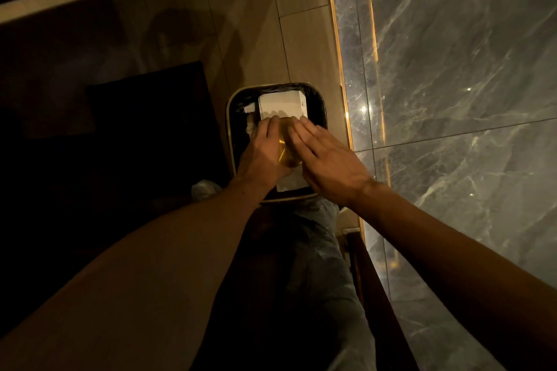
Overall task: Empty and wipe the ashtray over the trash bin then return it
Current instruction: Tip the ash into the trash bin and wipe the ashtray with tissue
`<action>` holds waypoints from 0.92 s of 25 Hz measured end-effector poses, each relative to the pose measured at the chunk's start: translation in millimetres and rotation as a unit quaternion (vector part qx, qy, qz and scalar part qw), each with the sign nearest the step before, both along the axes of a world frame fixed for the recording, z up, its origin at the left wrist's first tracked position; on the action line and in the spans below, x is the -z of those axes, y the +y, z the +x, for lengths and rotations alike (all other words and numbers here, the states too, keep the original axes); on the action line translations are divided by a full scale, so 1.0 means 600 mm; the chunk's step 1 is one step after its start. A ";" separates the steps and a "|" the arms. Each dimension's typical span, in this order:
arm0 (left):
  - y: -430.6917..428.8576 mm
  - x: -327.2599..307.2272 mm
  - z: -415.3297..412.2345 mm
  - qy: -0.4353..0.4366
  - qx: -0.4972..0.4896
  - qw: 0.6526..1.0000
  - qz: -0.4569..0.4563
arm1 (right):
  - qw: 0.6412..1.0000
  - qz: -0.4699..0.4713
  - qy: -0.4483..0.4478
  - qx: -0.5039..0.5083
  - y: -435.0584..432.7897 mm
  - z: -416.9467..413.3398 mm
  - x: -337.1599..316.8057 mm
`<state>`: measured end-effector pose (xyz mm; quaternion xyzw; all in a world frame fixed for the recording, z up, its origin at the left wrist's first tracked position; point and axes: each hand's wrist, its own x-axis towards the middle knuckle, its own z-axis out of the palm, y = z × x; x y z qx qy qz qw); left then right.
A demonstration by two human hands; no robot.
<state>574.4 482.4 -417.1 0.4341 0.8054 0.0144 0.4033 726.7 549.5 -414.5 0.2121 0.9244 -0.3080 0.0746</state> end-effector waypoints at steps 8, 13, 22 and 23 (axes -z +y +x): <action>0.010 -0.012 -0.013 -0.035 0.004 0.999 -0.034 | 0.993 0.019 -0.053 -0.107 -0.005 0.007 0.039; 0.019 -0.016 -0.012 -0.033 0.022 0.997 -0.068 | 0.993 0.006 -0.054 -0.106 0.002 0.017 0.037; 0.027 -0.020 -0.012 -0.039 0.024 0.996 -0.080 | 0.996 0.034 -0.042 -0.070 -0.002 0.020 0.038; 0.027 -0.020 -0.012 -0.037 0.029 0.995 -0.085 | 0.996 0.029 -0.043 -0.070 -0.005 0.019 0.036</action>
